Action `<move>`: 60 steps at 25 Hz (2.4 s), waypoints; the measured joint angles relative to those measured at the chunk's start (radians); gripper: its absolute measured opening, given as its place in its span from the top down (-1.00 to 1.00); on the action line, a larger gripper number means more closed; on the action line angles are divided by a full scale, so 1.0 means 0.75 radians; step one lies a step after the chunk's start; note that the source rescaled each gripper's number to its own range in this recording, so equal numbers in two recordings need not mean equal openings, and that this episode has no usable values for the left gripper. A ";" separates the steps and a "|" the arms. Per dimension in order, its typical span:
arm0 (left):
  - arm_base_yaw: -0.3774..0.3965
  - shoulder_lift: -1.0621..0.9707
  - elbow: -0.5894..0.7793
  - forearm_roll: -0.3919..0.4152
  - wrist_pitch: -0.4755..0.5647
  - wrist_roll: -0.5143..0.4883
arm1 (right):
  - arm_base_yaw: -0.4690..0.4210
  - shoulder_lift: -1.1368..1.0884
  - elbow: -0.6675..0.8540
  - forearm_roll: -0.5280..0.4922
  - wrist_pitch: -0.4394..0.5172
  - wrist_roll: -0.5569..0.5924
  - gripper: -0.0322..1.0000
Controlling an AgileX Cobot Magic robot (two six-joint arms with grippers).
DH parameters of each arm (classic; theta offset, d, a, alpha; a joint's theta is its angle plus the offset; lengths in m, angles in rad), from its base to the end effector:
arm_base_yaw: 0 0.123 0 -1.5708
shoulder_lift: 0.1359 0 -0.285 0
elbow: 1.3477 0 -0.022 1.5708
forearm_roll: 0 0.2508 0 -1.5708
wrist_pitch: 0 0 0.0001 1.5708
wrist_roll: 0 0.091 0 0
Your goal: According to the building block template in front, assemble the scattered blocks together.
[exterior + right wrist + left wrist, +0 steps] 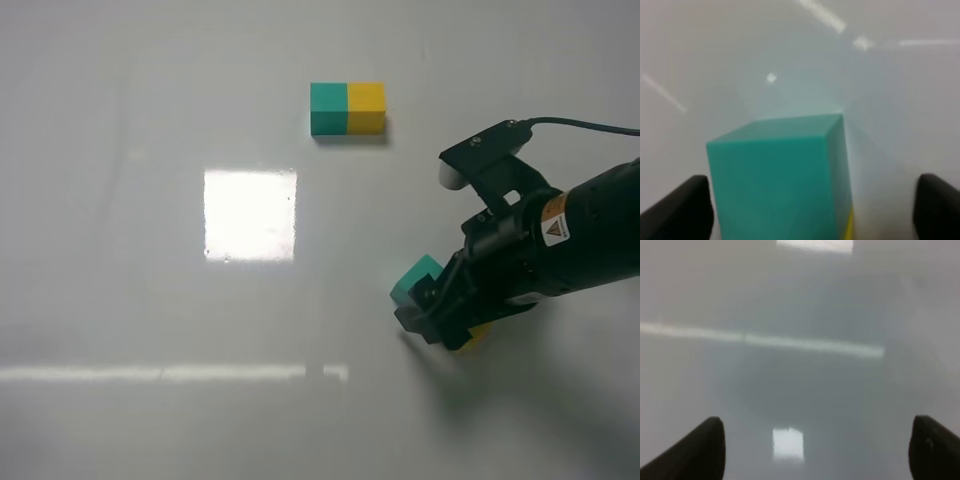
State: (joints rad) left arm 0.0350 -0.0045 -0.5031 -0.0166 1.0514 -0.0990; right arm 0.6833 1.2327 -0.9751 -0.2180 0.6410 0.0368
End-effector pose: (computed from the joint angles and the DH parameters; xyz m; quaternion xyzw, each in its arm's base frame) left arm -0.0055 -0.0015 0.2789 -0.0565 0.8469 -0.0252 0.5282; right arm 0.2063 0.1528 0.3165 -0.3472 0.8574 0.0430 0.3775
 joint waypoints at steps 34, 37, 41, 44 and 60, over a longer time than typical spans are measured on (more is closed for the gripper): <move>0.000 0.000 0.000 0.001 0.000 0.000 | 0.000 0.024 -0.074 0.025 0.202 -0.247 0.92; 0.000 0.000 0.000 0.001 0.000 0.000 | 0.000 0.025 -0.173 0.029 0.273 -0.404 0.92; 0.000 0.000 0.000 0.002 0.001 0.000 | 0.000 0.030 -0.318 0.030 0.323 -0.559 0.92; 0.000 0.000 0.000 0.002 0.001 0.000 | 0.000 0.074 -0.441 0.034 0.371 -0.648 0.92; 0.000 0.000 0.000 0.002 0.001 0.000 | 0.224 0.523 -0.765 -0.035 0.462 -0.959 0.92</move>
State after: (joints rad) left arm 0.0350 -0.0045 -0.5031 -0.0148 1.0524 -0.0990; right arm 0.8510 1.6246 -1.5487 -0.2441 0.9875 -0.6825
